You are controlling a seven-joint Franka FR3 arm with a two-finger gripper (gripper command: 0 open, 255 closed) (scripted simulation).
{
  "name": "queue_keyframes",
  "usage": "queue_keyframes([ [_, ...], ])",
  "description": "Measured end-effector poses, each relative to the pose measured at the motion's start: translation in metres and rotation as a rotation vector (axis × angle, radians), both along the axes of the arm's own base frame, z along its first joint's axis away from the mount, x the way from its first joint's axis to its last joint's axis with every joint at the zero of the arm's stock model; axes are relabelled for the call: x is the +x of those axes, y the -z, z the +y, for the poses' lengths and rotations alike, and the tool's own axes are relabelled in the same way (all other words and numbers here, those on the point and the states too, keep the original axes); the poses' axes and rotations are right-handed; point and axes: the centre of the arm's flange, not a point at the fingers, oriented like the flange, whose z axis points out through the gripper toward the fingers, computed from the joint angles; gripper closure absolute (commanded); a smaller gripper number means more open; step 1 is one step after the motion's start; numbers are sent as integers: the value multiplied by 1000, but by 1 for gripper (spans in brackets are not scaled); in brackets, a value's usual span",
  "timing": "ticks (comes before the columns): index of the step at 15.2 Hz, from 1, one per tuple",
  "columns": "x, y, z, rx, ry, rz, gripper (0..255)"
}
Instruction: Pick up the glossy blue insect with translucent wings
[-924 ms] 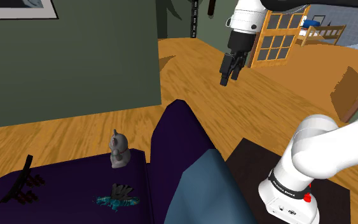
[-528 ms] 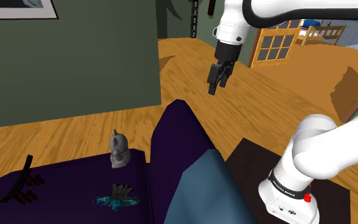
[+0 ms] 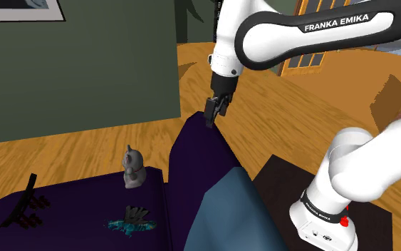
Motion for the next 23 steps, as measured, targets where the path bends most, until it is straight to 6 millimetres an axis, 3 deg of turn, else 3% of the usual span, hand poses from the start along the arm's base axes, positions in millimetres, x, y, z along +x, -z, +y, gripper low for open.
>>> queue_keyframes([
  [18, 77, 132, 180, -55, -219, -64, 0],
  [23, 88, 171, 233, -69, -280, -82, 0],
])
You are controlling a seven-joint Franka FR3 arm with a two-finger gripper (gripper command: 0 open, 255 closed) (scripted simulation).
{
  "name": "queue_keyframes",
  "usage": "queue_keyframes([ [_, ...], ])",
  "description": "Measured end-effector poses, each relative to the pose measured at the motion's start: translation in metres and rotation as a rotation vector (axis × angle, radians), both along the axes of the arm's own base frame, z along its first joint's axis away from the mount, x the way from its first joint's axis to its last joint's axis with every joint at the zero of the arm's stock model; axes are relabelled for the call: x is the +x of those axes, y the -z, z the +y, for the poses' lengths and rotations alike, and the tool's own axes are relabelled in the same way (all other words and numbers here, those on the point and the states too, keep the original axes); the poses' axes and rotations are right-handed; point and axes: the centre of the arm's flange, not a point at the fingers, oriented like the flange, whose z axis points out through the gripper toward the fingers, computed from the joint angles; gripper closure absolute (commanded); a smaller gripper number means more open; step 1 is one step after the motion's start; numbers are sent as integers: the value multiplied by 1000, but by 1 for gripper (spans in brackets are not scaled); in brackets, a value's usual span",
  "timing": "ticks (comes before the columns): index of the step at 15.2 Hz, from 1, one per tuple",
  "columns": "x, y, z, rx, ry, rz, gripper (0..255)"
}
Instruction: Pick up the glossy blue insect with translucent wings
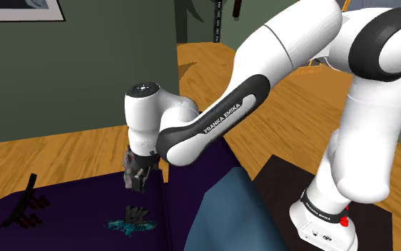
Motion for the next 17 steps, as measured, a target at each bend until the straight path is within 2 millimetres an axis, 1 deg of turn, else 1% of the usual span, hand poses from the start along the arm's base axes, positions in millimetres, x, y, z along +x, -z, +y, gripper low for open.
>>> queue_keyframes([
  [4, 15, 35, 42, -11, -49, -15, 0],
  [9, 22, 72, 90, -26, -108, -31, 0],
  [11, 23, 83, 98, -28, -115, -33, 0],
  [13, 26, 95, 100, -29, -117, -34, 0],
  [17, 24, 116, 100, -29, -118, -34, 0],
])
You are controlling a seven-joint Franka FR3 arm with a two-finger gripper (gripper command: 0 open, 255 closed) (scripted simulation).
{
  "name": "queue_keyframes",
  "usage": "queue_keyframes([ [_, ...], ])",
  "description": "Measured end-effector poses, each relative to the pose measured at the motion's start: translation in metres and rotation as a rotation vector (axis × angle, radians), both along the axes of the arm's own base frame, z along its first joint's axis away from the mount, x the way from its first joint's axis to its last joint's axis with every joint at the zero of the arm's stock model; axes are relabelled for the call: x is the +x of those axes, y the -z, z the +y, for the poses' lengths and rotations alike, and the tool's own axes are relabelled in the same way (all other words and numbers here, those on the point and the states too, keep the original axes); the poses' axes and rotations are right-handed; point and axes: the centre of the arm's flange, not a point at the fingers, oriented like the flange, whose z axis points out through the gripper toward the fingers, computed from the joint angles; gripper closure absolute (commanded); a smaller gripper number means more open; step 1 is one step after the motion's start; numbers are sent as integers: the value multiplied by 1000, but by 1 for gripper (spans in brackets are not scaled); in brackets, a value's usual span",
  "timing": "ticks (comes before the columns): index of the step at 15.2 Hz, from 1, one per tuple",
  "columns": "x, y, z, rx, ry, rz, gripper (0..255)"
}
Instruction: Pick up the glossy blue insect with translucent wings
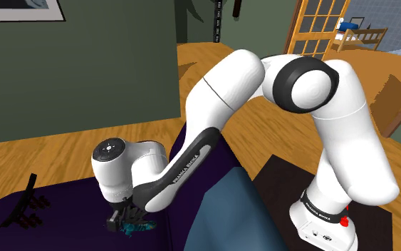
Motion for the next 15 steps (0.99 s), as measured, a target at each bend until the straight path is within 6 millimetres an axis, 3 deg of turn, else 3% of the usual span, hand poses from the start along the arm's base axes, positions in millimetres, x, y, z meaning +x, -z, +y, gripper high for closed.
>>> queue_keyframes([
  [1, 0, 2, 0, 0, 0, 0, 255],
  [11, 0, 3, 1, 2, -1, -1, 255],
  [15, -1, -12, 1, 0, 0, 0, 255],
])
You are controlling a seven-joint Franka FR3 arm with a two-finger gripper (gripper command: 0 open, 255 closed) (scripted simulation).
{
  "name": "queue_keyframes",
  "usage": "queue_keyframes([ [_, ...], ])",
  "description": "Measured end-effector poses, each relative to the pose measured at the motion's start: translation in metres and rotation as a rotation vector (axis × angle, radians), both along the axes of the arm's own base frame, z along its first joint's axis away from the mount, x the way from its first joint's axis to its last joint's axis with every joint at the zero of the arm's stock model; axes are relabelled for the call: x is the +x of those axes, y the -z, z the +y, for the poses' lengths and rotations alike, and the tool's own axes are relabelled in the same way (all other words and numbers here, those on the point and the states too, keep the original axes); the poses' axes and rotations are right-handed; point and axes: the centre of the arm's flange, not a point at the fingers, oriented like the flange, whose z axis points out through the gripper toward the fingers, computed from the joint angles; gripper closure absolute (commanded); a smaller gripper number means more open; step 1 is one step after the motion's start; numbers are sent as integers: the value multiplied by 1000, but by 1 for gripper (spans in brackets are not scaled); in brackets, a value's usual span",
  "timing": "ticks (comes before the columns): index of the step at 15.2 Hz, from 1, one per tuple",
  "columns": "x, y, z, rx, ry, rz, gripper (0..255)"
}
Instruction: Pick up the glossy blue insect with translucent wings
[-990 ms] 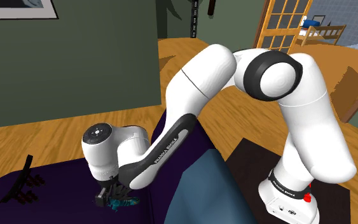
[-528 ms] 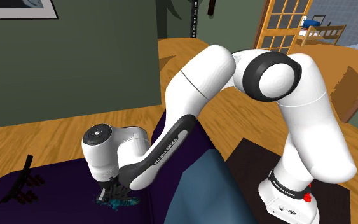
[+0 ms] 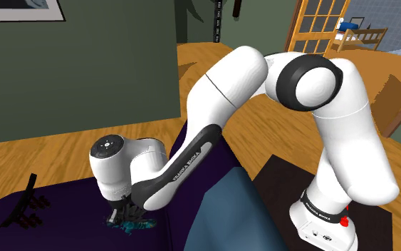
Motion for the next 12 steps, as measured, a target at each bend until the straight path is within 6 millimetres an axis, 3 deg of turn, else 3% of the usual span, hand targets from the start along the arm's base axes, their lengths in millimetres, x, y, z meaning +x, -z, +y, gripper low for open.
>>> queue_keyframes([
  [12, 1, -61, 0, 0, 0, 0, 255],
])
